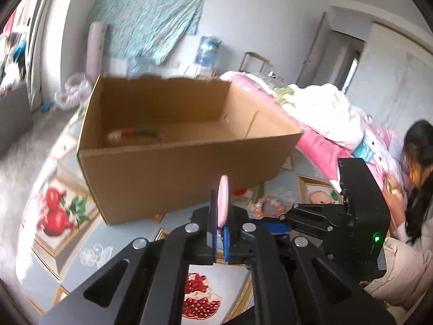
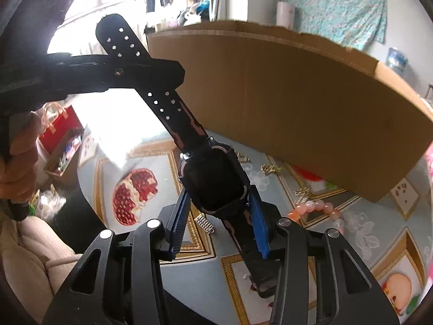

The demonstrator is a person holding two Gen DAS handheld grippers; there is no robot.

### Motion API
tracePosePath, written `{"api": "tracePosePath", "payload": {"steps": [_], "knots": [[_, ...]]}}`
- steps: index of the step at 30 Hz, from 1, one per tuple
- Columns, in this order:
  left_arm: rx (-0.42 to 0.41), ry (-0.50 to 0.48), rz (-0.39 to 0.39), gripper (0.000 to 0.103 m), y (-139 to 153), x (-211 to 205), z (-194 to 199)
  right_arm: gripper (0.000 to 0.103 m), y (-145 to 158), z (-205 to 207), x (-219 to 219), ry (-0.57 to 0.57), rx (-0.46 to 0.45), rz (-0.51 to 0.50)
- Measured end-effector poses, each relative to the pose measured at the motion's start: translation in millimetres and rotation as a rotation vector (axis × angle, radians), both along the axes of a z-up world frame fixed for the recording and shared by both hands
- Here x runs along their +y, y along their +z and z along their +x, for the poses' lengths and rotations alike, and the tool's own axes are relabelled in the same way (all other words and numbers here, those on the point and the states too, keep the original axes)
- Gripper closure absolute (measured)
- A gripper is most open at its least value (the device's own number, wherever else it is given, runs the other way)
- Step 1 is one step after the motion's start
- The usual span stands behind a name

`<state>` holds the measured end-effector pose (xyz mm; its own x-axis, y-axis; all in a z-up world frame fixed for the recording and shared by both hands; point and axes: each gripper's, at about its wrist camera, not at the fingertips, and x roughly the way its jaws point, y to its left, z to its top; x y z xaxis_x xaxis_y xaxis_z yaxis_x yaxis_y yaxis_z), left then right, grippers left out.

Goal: Organize jewelry
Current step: 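Lift the smartwatch into the cardboard box and open the right gripper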

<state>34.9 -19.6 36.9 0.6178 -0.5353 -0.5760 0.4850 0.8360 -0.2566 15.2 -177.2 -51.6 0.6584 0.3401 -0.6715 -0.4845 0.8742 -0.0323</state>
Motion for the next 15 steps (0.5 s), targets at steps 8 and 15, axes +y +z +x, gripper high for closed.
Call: {"api": "tracePosePath", "payload": {"steps": [8,15], "knots": [[-0.102,-0.065,-0.060,0.100,53.0,-17.6,-10.5,0.063,49.0,-36.0,-20.4,-0.087,-0.153,0.057],[-0.262,-0.134,-0.124,0.100,119.2,-23.1,-17.0,0.063,117.5,-46.4,-35.7,-0.134,-0.330,0.053]]}}
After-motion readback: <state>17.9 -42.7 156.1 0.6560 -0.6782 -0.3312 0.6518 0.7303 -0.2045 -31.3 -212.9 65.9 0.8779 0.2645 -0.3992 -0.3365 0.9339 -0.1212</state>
